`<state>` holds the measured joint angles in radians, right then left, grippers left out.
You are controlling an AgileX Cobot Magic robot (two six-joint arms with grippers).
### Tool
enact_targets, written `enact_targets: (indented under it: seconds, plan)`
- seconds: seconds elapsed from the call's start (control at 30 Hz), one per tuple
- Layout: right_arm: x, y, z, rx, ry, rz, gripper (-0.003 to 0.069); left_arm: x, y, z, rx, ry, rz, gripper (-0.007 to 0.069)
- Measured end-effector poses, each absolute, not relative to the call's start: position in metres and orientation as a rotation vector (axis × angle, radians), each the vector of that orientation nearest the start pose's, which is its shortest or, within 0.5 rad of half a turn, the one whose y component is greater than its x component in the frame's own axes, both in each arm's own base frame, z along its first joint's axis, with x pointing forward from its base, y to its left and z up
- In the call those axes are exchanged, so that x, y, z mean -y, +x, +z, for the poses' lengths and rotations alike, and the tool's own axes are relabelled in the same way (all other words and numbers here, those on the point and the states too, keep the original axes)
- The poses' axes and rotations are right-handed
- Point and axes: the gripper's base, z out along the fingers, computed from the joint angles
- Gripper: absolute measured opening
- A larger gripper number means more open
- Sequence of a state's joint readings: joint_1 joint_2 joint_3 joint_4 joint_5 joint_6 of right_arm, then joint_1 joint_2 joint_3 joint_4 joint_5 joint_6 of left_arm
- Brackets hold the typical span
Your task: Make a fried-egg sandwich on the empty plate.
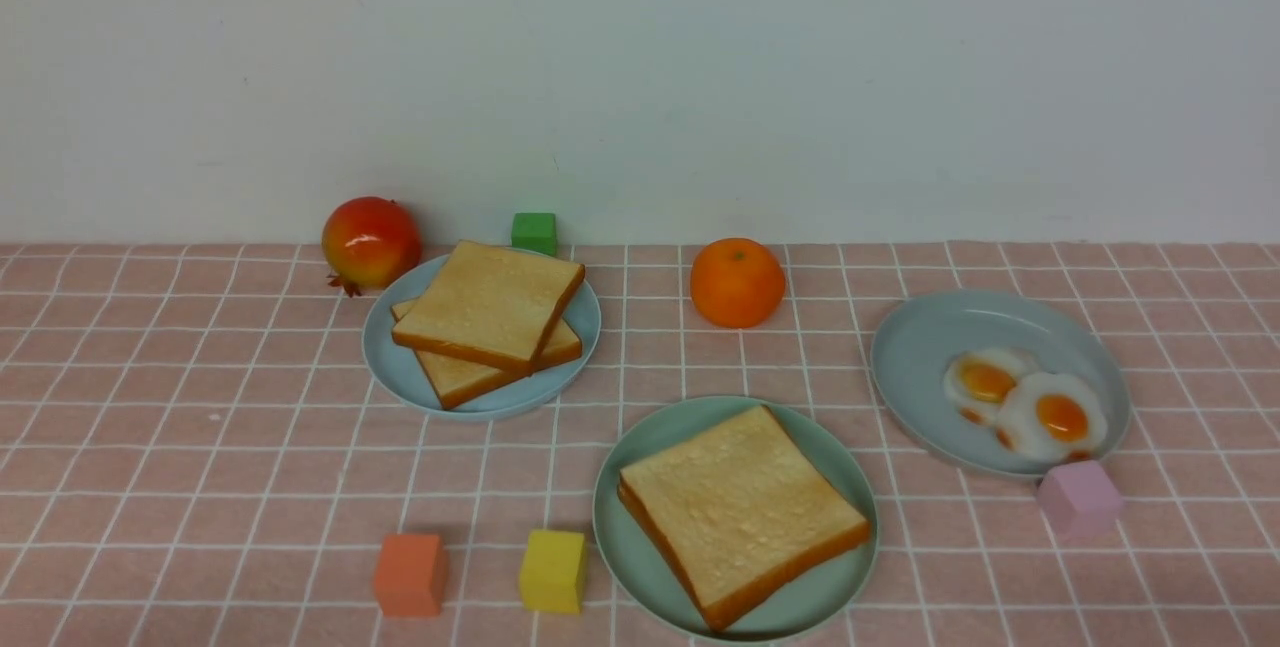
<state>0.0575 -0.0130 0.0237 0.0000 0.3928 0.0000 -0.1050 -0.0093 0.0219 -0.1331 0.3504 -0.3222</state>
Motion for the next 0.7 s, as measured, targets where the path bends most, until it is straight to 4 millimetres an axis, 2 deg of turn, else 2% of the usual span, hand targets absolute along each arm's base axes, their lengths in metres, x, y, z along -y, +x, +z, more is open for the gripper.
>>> enact_targets:
  seconds: [0.7]
  plan:
    - [-0.0032, 0.0518, 0.1706, -1.887, -0.051, 0.045, 0.0097, 0.0097, 0.0524, 0.175, -1.843, -0.286, -0.426, 0.0013]
